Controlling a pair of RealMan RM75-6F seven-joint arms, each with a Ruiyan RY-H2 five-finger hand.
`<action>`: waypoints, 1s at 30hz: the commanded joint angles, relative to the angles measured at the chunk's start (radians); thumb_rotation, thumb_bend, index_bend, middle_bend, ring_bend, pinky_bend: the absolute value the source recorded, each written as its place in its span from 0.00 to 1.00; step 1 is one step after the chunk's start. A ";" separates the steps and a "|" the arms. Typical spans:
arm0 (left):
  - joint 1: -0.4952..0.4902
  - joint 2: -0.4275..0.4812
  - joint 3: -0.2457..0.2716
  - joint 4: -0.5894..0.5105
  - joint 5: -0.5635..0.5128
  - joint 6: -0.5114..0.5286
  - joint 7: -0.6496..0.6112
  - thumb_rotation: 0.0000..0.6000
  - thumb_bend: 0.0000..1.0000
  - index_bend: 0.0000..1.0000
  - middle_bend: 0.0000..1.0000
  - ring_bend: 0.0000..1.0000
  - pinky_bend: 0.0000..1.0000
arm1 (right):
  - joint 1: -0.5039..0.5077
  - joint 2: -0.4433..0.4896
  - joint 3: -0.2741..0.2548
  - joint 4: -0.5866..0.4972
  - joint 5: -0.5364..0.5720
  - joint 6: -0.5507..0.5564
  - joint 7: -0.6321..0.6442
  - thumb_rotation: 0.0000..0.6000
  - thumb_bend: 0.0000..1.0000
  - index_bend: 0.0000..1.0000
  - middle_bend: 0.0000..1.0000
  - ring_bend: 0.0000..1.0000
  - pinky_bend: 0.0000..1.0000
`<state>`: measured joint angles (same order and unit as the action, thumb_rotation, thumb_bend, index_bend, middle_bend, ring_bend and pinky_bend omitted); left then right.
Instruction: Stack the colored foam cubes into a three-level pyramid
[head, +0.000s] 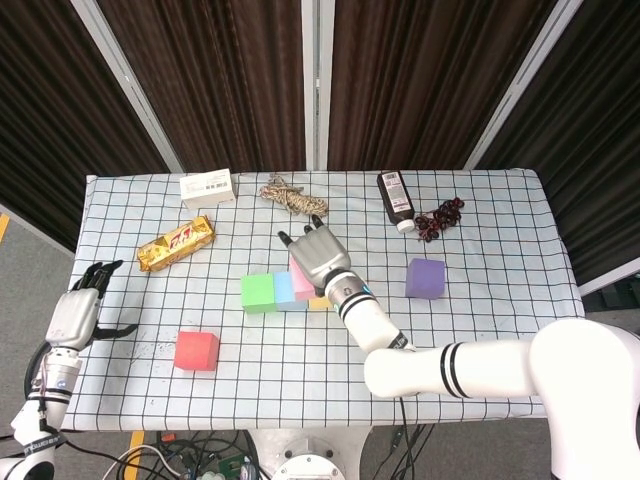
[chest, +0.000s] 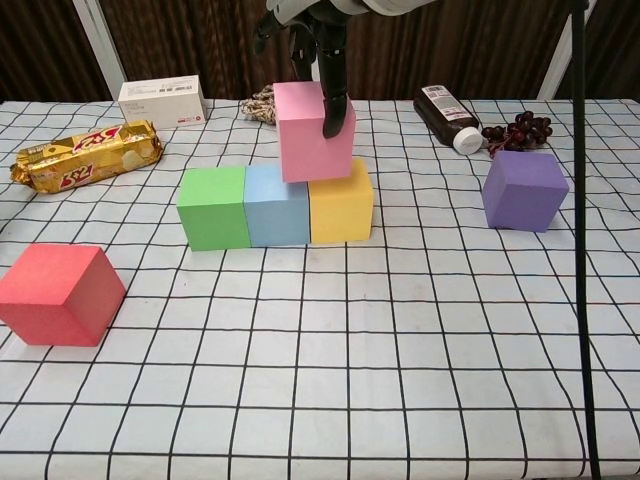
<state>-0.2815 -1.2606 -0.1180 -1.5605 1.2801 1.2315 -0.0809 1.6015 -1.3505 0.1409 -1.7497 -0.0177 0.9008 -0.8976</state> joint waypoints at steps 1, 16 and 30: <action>0.000 0.003 0.000 -0.002 0.002 -0.001 0.000 1.00 0.00 0.08 0.10 0.03 0.18 | 0.008 -0.019 -0.008 0.018 0.013 0.009 -0.011 1.00 0.07 0.00 0.50 0.16 0.00; -0.006 0.013 -0.009 0.007 -0.017 -0.035 -0.047 1.00 0.00 0.08 0.10 0.03 0.18 | 0.030 -0.069 0.009 0.068 0.082 0.035 -0.034 1.00 0.07 0.00 0.50 0.16 0.00; 0.000 0.020 -0.006 0.017 -0.008 -0.033 -0.071 1.00 0.00 0.08 0.10 0.03 0.18 | 0.027 -0.094 0.025 0.092 0.104 0.012 -0.053 1.00 0.07 0.00 0.50 0.16 0.00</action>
<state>-0.2812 -1.2409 -0.1238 -1.5434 1.2725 1.1979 -0.1516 1.6290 -1.4440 0.1653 -1.6587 0.0875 0.9132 -0.9518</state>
